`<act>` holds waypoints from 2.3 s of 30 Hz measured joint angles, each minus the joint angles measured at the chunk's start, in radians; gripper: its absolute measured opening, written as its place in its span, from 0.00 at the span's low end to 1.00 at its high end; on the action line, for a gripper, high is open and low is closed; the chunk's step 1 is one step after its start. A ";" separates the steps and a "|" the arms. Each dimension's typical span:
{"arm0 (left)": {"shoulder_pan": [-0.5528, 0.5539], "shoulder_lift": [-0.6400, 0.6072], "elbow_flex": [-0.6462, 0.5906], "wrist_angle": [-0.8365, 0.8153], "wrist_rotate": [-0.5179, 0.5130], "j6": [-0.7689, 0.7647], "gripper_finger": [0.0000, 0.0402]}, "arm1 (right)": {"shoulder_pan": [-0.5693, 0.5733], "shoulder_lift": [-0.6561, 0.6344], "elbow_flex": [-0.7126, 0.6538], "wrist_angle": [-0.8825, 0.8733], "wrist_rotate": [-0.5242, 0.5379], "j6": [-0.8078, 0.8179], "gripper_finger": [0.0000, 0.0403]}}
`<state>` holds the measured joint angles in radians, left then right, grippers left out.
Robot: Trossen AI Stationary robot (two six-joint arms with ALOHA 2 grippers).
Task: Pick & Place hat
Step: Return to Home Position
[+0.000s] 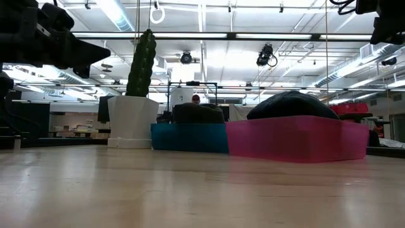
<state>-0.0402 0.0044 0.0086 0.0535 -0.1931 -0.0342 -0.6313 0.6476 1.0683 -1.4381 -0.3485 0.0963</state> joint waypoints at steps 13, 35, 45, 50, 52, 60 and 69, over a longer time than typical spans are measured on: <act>0.000 0.002 0.000 -0.029 0.104 0.071 0.01 | 0.000 0.000 0.000 0.000 0.000 0.000 0.07; 0.000 0.002 -0.002 0.016 0.101 0.104 0.01 | 0.000 -0.170 0.001 0.117 -0.002 -0.078 0.01; 0.000 0.002 -0.002 0.021 0.101 0.104 0.01 | 0.000 -0.381 -0.209 0.569 -0.163 0.040 0.01; 0.000 0.002 -0.002 0.022 0.101 0.104 0.01 | 0.000 -0.441 -0.393 0.891 -0.247 0.138 0.00; 0.000 0.002 -0.002 0.022 0.102 0.104 0.01 | 0.000 -0.464 -0.466 1.023 -0.249 0.182 0.00; 0.000 0.002 -0.002 0.022 0.102 0.104 0.01 | 0.001 -0.571 -0.710 1.238 -0.431 0.366 0.00; 0.000 0.002 -0.002 0.023 0.100 0.105 0.01 | 0.062 -0.647 -0.764 1.248 -0.597 0.384 0.00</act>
<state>-0.0406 0.0063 0.0071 0.0765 -0.0928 0.0704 -0.5690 0.0001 0.3046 -0.1897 -0.9454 0.4798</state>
